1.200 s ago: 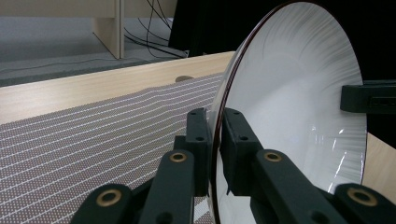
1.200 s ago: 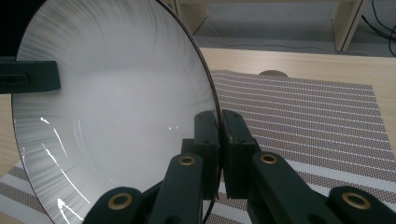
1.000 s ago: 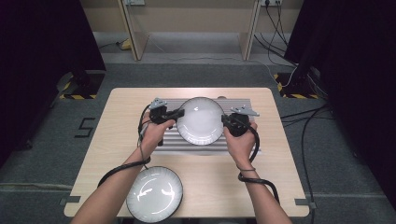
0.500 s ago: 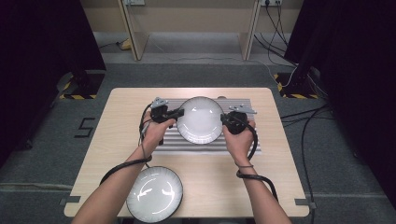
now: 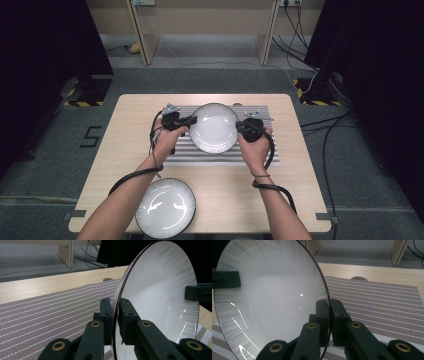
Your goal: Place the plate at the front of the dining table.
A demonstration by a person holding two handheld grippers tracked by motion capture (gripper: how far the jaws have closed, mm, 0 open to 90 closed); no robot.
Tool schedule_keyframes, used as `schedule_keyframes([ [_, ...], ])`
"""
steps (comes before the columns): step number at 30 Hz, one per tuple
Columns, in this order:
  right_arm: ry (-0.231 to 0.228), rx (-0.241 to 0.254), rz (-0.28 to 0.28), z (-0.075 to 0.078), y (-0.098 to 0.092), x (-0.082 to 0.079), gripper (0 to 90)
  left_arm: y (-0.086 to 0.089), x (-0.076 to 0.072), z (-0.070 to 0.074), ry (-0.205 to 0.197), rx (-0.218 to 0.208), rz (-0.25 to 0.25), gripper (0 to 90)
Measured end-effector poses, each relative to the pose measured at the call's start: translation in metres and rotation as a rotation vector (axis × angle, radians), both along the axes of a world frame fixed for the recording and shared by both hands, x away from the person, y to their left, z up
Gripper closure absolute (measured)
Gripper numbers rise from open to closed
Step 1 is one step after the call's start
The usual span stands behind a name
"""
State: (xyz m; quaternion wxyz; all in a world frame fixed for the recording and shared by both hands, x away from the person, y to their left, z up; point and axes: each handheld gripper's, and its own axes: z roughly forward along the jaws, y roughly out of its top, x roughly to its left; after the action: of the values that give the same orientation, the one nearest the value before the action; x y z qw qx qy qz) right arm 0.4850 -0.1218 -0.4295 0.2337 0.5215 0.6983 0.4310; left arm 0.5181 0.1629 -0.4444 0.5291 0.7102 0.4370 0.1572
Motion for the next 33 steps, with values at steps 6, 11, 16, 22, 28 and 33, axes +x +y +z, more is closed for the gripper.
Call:
schedule_keyframes([
  [6, 0.002, -0.007, -0.002, -0.002, 0.0, 0.003, 85.8, -0.001, 0.003, -0.002, 0.006, 0.004, 0.003, 82.0],
  [11, 0.007, -0.011, -0.008, -0.004, -0.001, 0.006, 85.6, -0.003, 0.004, -0.004, 0.011, 0.005, 0.009, 82.0],
  [16, 0.004, -0.015, -0.013, -0.005, -0.001, 0.006, 85.6, -0.004, 0.006, -0.005, 0.014, 0.005, 0.007, 82.0],
  [22, 0.0, -0.009, -0.028, -0.007, -0.001, 0.008, 85.5, -0.007, 0.009, -0.005, 0.009, 0.017, 0.013, 81.8],
  [28, 0.003, -0.021, -0.036, -0.007, 0.001, 0.012, 85.4, -0.009, 0.013, -0.007, 0.027, 0.02, 0.032, 81.3],
  [33, 0.011, -0.026, -0.039, -0.01, 0.0, 0.014, 85.4, -0.01, 0.014, -0.011, 0.034, 0.02, 0.031, 81.4],
])
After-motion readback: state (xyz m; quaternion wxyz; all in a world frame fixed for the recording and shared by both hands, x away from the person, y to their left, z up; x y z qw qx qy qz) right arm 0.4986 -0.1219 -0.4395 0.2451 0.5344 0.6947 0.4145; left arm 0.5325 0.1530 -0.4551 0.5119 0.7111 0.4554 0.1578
